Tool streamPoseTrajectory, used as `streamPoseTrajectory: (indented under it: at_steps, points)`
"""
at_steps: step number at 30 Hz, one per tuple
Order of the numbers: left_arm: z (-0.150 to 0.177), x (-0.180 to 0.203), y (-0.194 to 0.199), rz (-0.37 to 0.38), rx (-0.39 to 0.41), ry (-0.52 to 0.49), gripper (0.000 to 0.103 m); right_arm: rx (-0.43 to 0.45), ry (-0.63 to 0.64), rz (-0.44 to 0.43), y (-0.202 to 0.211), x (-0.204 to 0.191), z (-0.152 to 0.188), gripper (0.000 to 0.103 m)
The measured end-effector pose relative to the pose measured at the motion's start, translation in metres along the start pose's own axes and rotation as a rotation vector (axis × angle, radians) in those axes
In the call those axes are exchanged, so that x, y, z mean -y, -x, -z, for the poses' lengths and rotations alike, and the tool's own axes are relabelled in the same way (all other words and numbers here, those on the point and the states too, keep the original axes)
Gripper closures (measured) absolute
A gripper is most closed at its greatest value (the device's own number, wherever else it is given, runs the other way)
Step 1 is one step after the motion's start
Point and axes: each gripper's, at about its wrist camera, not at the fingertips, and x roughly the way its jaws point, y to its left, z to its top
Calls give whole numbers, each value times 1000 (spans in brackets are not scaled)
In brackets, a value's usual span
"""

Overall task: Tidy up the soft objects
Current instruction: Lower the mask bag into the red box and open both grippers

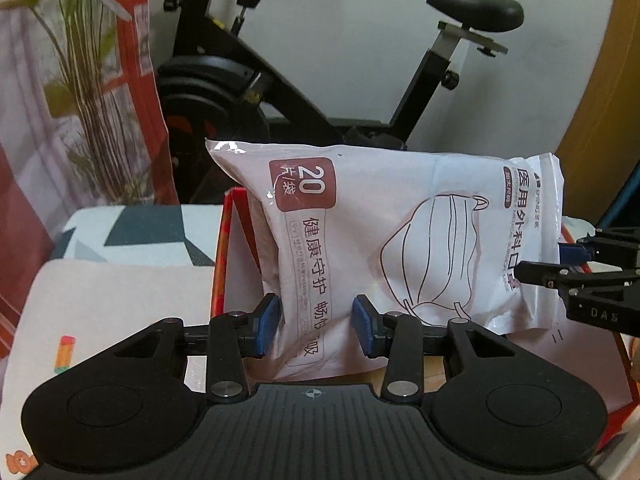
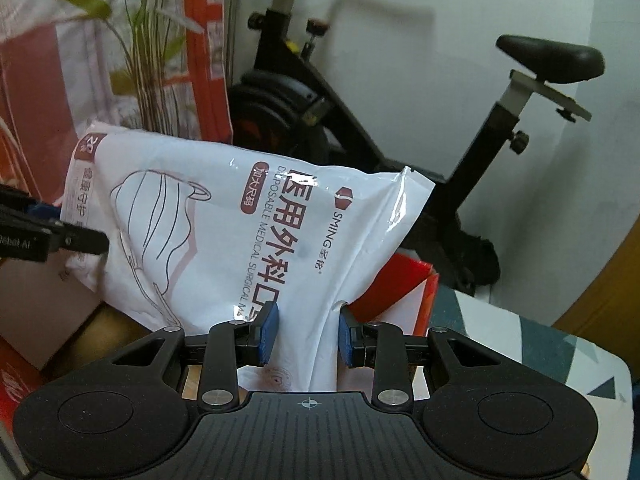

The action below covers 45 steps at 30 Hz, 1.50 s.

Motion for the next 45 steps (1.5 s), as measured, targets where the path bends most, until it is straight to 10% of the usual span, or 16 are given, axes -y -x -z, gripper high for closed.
streamPoseTrajectory:
  at_steps: [15, 18, 26, 45]
  points:
    - [-4, -20, 8, 30, 27, 113, 69, -48, -6, 42, -9, 16, -8, 66]
    - [-6, -25, 19, 25, 64, 153, 86, -18, -8, 36, -1, 21, -13, 70]
    - [-8, -11, 16, 66, 50, 126, 93, 25, -42, 33, 5, 31, -24, 102]
    - [-16, 4, -2, 63, 15, 31, 92, -39, -68, 57, -1, 16, -3, 88]
